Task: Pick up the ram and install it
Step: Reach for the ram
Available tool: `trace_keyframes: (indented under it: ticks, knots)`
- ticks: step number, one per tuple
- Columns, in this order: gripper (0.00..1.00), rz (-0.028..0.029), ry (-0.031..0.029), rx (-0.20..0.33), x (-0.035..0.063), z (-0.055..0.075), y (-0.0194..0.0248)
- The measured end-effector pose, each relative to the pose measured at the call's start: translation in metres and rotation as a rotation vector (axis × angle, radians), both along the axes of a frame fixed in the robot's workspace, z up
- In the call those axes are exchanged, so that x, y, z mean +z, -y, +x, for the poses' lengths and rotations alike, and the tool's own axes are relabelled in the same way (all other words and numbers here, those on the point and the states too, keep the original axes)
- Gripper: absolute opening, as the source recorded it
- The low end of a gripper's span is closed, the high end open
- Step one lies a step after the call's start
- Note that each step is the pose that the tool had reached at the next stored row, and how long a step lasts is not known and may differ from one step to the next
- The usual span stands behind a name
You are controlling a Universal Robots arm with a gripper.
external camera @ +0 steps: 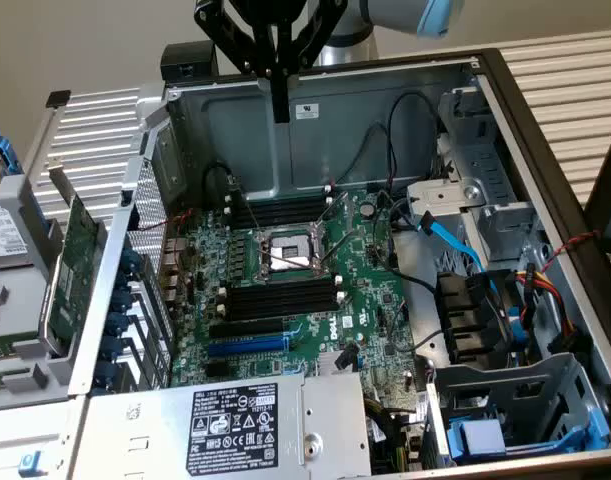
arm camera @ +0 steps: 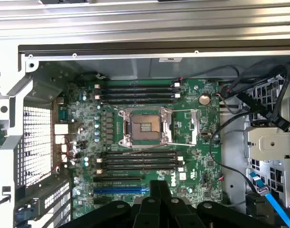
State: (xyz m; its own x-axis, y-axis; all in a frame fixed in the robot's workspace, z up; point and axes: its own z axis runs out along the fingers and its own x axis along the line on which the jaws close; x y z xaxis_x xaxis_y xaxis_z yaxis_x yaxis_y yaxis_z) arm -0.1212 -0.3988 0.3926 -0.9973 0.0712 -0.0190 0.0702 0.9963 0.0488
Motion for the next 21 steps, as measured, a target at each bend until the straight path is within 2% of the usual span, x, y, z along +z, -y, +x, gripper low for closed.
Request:
trace_keyframes:
  ticks: [13, 21]
  knots:
    - [0.11, -0.0001, 0.0000, 0.000, 0.0000, 0.000, 0.0000]
    - [0.11, -0.0001, -0.0023, 0.000, 0.0000, -0.015, -0.0001]
